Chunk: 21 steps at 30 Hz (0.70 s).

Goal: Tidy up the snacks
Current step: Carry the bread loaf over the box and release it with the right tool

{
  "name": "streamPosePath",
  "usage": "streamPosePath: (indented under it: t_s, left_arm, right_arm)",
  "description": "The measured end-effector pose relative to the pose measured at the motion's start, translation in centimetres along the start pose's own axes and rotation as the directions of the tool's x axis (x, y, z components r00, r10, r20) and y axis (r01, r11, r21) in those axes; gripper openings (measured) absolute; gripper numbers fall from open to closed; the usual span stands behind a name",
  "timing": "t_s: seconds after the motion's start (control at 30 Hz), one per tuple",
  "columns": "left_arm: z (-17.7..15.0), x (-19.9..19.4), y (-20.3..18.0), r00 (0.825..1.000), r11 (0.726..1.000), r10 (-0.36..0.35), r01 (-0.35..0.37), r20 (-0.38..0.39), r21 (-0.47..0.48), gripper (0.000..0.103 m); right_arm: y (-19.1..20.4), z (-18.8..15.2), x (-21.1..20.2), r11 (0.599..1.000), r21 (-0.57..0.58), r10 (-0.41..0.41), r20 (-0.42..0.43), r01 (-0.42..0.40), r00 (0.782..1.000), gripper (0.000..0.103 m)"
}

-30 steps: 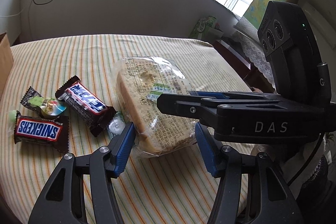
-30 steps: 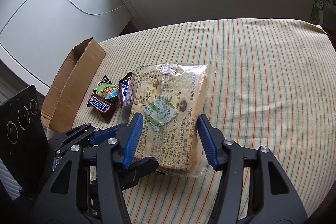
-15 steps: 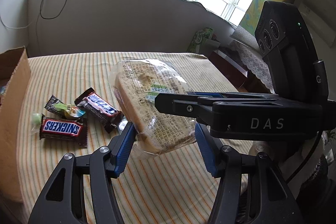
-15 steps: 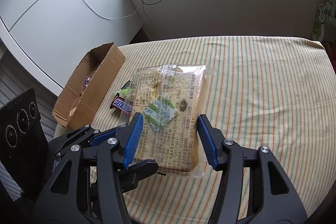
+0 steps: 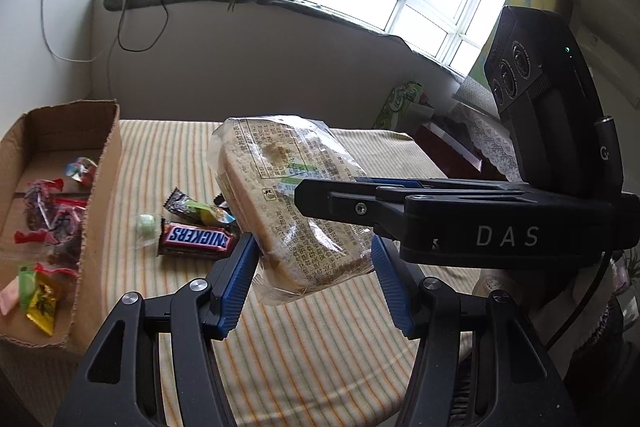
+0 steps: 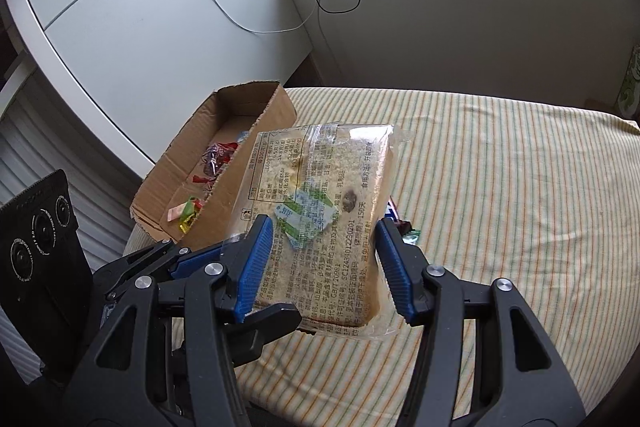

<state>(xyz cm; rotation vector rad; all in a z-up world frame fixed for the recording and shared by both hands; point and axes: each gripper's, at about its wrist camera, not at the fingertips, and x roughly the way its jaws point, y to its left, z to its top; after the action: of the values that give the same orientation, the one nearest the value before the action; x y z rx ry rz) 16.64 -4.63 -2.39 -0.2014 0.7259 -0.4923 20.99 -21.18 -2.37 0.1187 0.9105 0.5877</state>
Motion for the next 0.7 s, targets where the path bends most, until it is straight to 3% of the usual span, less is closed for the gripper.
streamPosePath:
  t_s: [0.7]
  left_arm:
    - [-1.1,-8.3,10.0,0.984,0.984,0.139,-0.123,0.114,-0.132,0.058]
  right_arm:
    - [13.7,3.6,7.3,0.982,-0.146,0.110,-0.058,-0.117,0.992,0.056]
